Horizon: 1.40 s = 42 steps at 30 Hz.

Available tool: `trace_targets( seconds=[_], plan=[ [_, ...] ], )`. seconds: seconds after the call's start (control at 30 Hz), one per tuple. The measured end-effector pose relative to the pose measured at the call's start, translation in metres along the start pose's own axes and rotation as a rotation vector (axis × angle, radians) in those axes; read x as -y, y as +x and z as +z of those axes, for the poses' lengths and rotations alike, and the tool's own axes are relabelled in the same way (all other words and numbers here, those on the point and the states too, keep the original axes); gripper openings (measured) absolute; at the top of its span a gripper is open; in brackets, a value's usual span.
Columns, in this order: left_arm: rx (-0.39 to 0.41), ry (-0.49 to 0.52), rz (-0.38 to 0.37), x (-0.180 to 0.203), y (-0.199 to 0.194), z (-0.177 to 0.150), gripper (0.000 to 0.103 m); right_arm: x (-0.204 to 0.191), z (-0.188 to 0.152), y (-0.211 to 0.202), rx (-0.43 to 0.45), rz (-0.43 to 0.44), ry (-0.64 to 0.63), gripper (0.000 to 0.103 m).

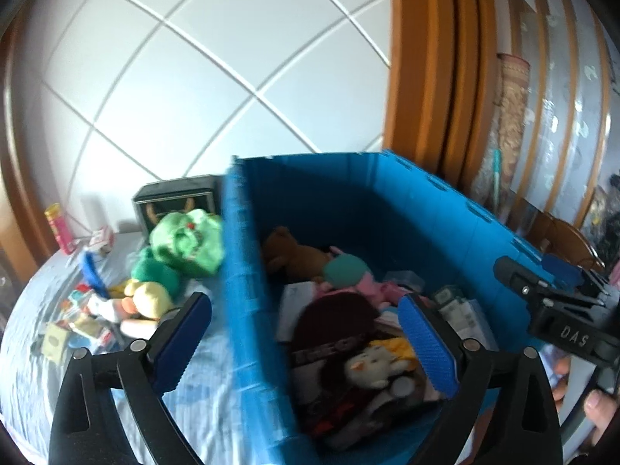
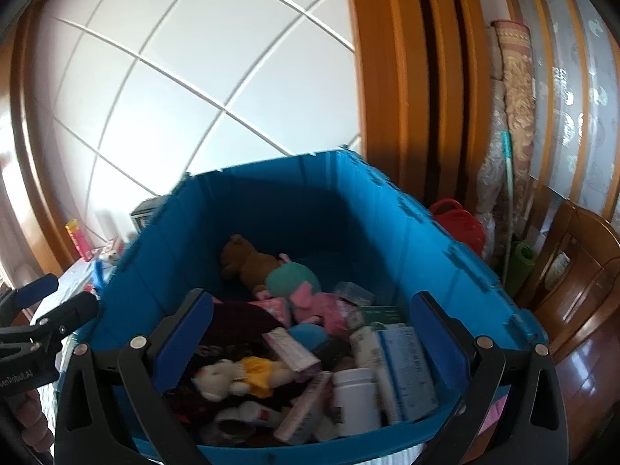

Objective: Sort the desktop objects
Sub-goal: 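Move both open tools from the crate back over the table pile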

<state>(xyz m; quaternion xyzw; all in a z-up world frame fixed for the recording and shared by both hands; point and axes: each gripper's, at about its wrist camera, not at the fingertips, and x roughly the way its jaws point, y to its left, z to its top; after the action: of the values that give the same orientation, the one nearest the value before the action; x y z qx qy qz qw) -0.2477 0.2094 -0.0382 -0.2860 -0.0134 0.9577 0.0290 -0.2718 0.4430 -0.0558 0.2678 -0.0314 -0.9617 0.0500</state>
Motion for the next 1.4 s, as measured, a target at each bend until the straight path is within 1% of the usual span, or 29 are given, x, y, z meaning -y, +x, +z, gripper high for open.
trace_targets(
  seconds=[0.07, 0.2, 0.33, 0.43, 0.57, 0.6, 0.67, 0.73, 0.8, 0.9, 1.0, 1.1, 1.2, 1.27, 1.37, 1.4],
  plan=[
    [0.01, -0.012, 0.023, -0.02, -0.007, -0.004, 0.1, -0.017, 0.0, -0.003, 0.009, 0.011, 0.0, 0.103],
    [0.018, -0.065, 0.061, -0.072, -0.022, -0.016, 0.1, -0.06, -0.005, -0.004, 0.003, 0.053, -0.004, 0.103],
    [0.012, -0.127, 0.11, -0.135, -0.036, -0.033, 0.101, -0.106, -0.011, -0.005, -0.004, 0.089, -0.019, 0.103],
    [0.001, -0.152, 0.161, -0.178, -0.043, -0.048, 0.101, -0.152, -0.015, -0.008, -0.005, 0.115, -0.042, 0.103],
    [-0.017, -0.169, 0.203, -0.237, -0.053, -0.07, 0.101, -0.213, -0.019, -0.014, 0.013, 0.154, -0.077, 0.103],
    [-0.019, -0.171, 0.223, -0.255, -0.055, -0.078, 0.101, -0.228, -0.021, -0.015, 0.018, 0.163, -0.085, 0.103],
    [-0.025, -0.174, 0.244, -0.279, -0.057, -0.088, 0.101, -0.258, -0.025, -0.017, 0.019, 0.186, -0.092, 0.103],
    [-0.046, -0.186, 0.257, -0.307, -0.055, -0.1, 0.101, -0.29, -0.033, -0.014, 0.007, 0.216, -0.099, 0.103],
    [-0.078, -0.21, 0.268, -0.33, -0.05, -0.113, 0.101, -0.314, -0.041, -0.008, -0.01, 0.231, -0.111, 0.103],
    [-0.14, -0.248, 0.28, -0.362, -0.04, -0.133, 0.101, -0.347, -0.057, 0.012, -0.074, 0.243, -0.148, 0.103],
    [-0.18, -0.272, 0.303, -0.384, -0.03, -0.148, 0.101, -0.373, -0.073, 0.036, -0.137, 0.248, -0.18, 0.103],
    [-0.221, -0.311, 0.329, -0.405, -0.017, -0.158, 0.101, -0.391, -0.084, 0.063, -0.191, 0.255, -0.19, 0.103],
    [-0.268, -0.326, 0.377, -0.426, -0.006, -0.17, 0.101, -0.405, -0.094, 0.09, -0.243, 0.283, -0.211, 0.103],
    [-0.289, -0.336, 0.412, -0.438, -0.001, -0.175, 0.101, -0.413, -0.098, 0.106, -0.274, 0.304, -0.215, 0.103],
    [-0.311, -0.344, 0.442, -0.457, 0.008, -0.183, 0.101, -0.427, -0.106, 0.131, -0.309, 0.353, -0.219, 0.103],
    [-0.316, -0.341, 0.451, -0.462, 0.009, -0.186, 0.101, -0.432, -0.108, 0.137, -0.321, 0.353, -0.217, 0.103]
  ],
)
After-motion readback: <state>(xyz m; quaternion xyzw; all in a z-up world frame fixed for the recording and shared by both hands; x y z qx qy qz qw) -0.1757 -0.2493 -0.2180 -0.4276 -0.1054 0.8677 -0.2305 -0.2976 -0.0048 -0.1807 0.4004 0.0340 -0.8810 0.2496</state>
